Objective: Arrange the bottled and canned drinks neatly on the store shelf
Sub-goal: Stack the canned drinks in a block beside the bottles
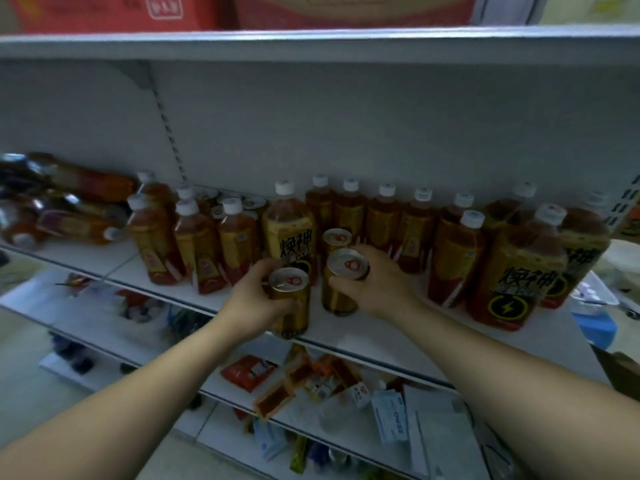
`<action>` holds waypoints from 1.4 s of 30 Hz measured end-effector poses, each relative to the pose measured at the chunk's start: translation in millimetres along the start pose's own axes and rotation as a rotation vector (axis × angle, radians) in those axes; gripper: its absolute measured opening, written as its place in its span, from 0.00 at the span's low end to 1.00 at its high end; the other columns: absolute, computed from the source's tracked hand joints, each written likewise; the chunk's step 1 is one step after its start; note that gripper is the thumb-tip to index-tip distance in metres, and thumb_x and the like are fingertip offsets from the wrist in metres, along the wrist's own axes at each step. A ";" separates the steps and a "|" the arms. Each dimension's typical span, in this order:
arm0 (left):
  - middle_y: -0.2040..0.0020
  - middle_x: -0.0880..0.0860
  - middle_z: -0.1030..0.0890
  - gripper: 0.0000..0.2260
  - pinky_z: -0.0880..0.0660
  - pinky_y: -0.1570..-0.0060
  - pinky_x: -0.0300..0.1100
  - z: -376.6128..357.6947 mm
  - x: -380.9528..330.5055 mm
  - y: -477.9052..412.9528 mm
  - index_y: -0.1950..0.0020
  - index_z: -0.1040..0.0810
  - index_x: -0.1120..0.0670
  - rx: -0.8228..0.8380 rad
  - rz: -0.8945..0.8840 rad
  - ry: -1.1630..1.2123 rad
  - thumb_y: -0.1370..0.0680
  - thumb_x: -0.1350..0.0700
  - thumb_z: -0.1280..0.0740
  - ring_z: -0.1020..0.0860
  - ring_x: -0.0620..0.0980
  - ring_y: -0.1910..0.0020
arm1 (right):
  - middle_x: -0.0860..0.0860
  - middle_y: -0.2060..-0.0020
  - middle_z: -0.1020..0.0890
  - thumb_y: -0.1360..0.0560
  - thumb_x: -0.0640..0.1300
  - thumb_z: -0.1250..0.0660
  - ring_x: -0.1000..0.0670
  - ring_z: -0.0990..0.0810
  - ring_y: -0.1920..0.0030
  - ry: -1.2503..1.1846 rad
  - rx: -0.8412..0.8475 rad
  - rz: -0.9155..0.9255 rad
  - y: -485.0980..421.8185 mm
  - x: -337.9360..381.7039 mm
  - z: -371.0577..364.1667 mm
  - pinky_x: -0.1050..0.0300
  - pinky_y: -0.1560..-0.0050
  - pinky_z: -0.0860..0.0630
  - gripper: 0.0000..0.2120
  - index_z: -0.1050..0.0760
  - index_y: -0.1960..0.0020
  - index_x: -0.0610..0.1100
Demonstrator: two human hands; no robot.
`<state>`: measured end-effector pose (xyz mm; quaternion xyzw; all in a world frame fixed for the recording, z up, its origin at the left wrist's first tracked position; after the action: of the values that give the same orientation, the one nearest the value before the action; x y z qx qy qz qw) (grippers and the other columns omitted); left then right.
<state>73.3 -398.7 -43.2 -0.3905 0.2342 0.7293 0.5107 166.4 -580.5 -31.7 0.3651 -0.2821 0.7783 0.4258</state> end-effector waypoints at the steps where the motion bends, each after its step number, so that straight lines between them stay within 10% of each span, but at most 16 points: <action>1: 0.45 0.46 0.28 0.32 0.29 0.57 0.36 16.0 2.1 2.4 0.32 0.33 0.48 -0.030 0.009 -0.002 0.32 0.54 0.24 0.26 0.46 0.47 | 0.56 0.45 0.22 0.33 0.60 0.28 0.54 0.23 0.45 -0.022 0.005 0.030 -2.6 15.3 -6.4 0.53 0.46 0.23 0.24 0.27 0.40 0.54; 19: 0.44 0.47 0.27 0.32 0.30 0.48 0.42 292.0 118.2 -25.0 0.30 0.32 0.54 -0.187 -0.017 0.047 0.32 0.57 0.24 0.28 0.46 0.45 | 0.64 0.60 0.22 0.30 0.51 0.25 0.65 0.24 0.57 -0.136 -0.098 0.207 -71.7 232.1 -180.7 0.66 0.57 0.27 0.11 0.28 0.57 0.59; 31: 0.41 0.50 0.24 0.32 0.28 0.52 0.35 343.8 93.6 -93.3 0.31 0.30 0.55 -0.260 -0.134 0.184 0.32 0.57 0.24 0.25 0.48 0.44 | 0.54 0.58 0.20 0.30 0.52 0.27 0.57 0.21 0.57 -0.146 -0.216 0.238 -129.9 273.9 -173.9 0.52 0.53 0.22 0.10 0.23 0.52 0.50; 37: 0.43 0.48 0.26 0.32 0.30 0.60 0.29 343.4 66.4 -128.7 0.29 0.34 0.53 -0.265 -0.203 0.225 0.30 0.57 0.25 0.25 0.45 0.46 | 0.60 0.56 0.23 0.29 0.51 0.26 0.63 0.24 0.58 -0.233 -0.226 0.214 -167.1 271.7 -162.9 0.67 0.59 0.27 0.14 0.27 0.47 0.52; 42: 0.43 0.47 0.25 0.29 0.30 0.63 0.26 341.2 57.5 -162.6 0.30 0.33 0.54 -0.288 -0.245 0.260 0.29 0.61 0.27 0.25 0.45 0.46 | 0.42 0.60 0.19 0.28 0.48 0.28 0.58 0.23 0.65 -0.208 -0.286 0.226 -191.0 270.7 -155.1 0.66 0.66 0.29 0.14 0.23 0.53 0.36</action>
<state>101.5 -53.8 119.3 -0.5758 0.1424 0.6313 0.4996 181.1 -249.1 122.6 0.3454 -0.4713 0.7312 0.3520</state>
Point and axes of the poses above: each hand's wrist, its own y-axis away from the middle knuckle, its own z-axis out of the back of the hand, x = y × z, the point moved 8 cm from there along -y, towards the middle knuckle
